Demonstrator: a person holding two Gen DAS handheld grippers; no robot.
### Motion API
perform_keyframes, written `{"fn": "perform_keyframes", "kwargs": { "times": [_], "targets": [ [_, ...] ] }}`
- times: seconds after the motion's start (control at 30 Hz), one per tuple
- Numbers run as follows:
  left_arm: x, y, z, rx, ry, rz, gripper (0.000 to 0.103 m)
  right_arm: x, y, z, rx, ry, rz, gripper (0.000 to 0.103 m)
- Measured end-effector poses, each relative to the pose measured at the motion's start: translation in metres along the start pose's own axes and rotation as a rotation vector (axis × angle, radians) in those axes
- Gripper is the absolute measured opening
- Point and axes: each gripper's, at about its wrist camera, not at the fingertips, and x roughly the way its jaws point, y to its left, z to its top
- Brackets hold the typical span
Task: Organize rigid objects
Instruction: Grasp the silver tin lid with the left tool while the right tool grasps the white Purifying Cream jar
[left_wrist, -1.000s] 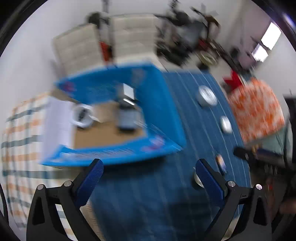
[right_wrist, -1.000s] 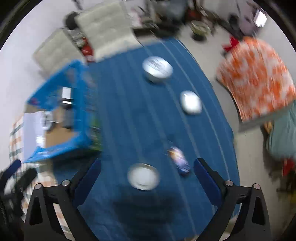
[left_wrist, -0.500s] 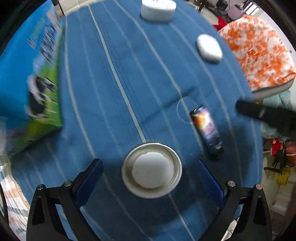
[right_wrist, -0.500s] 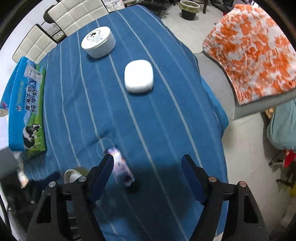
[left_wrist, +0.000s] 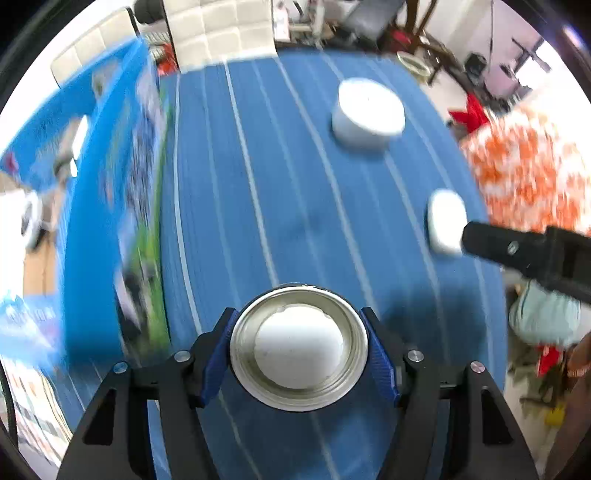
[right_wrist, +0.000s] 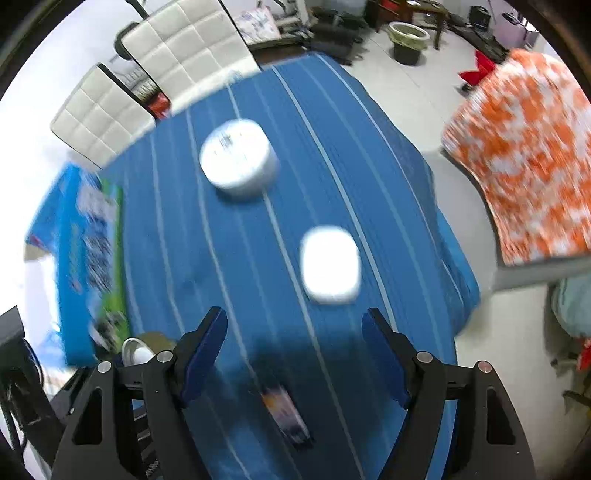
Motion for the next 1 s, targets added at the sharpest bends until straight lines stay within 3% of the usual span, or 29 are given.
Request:
{"fn": "perform_keyframes", "kwargs": {
  "times": [0.13, 0.33, 0.43, 0.63, 0.83, 1.0],
  "targets": [
    [0.004, 0.009, 0.045, -0.059, -0.053, 0.058, 0.063, 0.012, 0.015, 0.056, -0.017, -0.026, 0.01, 0.079],
    [0.017, 0.041, 0.08, -0.157, -0.071, 0.096, 0.063, 0.079, 0.044, 0.119, -0.077, 0.088, -0.025, 0.079],
    [0.025, 0.046, 0.082, -0.175, -0.069, 0.106, 0.063, 0.1, 0.05, 0.127, -0.079, 0.123, -0.023, 0.076],
    [0.028, 0.047, 0.082, -0.149, -0.062, 0.123, 0.063, 0.125, 0.07, 0.128, -0.182, 0.114, -0.167, 0.071],
    [0.033, 0.047, 0.094, -0.134, -0.038, 0.097, 0.063, 0.113, 0.07, 0.12, -0.229, 0.092, -0.195, 0.07],
    [0.012, 0.04, 0.09, -0.091, -0.063, 0.058, 0.063, 0.082, 0.058, 0.098, -0.23, 0.036, -0.195, 0.07]
  ]
}}
